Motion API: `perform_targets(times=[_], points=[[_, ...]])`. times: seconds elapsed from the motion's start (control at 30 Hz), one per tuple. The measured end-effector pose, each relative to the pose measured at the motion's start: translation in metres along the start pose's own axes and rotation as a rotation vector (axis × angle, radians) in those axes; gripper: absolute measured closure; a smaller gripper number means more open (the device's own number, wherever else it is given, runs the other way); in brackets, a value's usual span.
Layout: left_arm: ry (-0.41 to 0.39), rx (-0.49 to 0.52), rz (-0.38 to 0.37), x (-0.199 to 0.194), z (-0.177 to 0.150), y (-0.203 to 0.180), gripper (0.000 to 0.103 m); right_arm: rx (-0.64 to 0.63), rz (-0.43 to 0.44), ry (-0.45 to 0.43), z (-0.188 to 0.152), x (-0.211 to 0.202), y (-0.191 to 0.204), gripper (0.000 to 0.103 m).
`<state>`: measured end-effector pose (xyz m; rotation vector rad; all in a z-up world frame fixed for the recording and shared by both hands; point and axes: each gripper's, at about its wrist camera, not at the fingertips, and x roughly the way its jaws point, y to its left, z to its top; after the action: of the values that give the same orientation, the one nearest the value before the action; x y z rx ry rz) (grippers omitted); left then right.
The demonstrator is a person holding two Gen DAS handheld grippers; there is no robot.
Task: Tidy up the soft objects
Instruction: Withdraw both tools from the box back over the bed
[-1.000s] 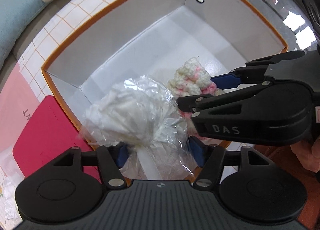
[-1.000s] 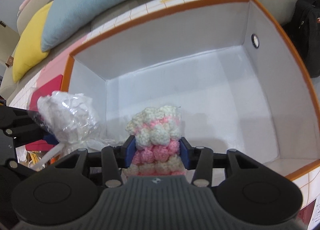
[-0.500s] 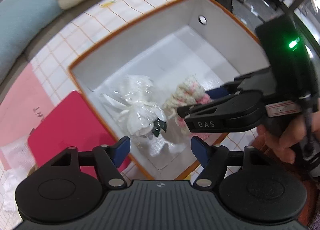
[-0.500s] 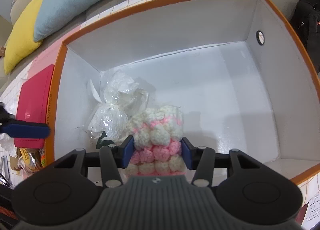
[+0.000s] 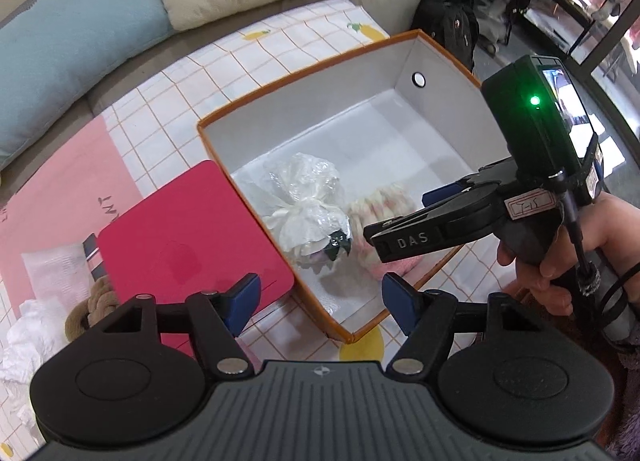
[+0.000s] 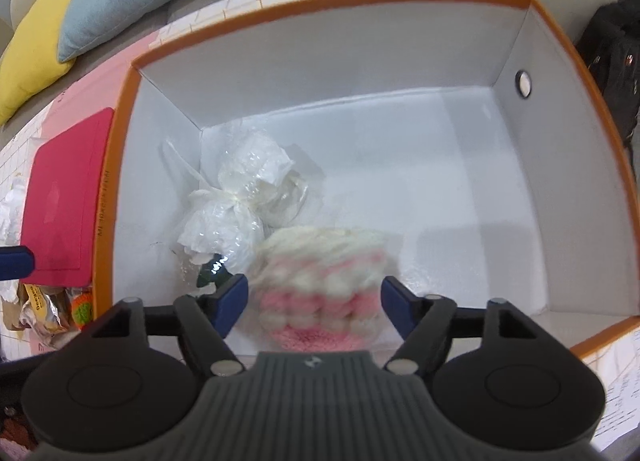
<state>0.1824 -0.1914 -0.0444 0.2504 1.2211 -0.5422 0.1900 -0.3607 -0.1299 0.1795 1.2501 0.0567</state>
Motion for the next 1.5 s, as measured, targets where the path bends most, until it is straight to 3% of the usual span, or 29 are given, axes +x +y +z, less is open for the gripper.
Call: perform_targets(times=[0.23,0.47,0.7,0.93,1.1,1.23,1.5], points=[[-0.088,-0.028,0.002,-0.026,-0.021,0.013,0.022,-0.035,-0.013,-0.075,-0.01,-0.038,0.018,0.03],[-0.193,-0.084,0.025,-0.056,-0.052,0.027,0.022,-0.081,-0.026,-0.22,-0.035,-0.089,0.045,0.027],[-0.308,-0.157,0.07,-0.079,-0.1,0.045,0.022,-0.121,-0.004,-0.381,-0.073,-0.124,0.084,0.026],[-0.391,-0.264,0.116,-0.089,-0.159,0.072,0.022,-0.17,0.078,-0.508,-0.116,-0.127,0.125,0.02],[-0.373,-0.392,0.152,-0.082,-0.203,0.093,0.021,-0.202,0.109,-0.491,-0.137,-0.103,0.149,0.02],[-0.328,-0.48,0.188,-0.072,-0.235,0.107,0.021,-0.263,0.082,-0.43,-0.151,-0.076,0.166,0.022],[-0.315,-0.592,0.199,-0.063,-0.261,0.127,0.022,-0.397,0.056,-0.35,-0.165,-0.044,0.194,0.031]])
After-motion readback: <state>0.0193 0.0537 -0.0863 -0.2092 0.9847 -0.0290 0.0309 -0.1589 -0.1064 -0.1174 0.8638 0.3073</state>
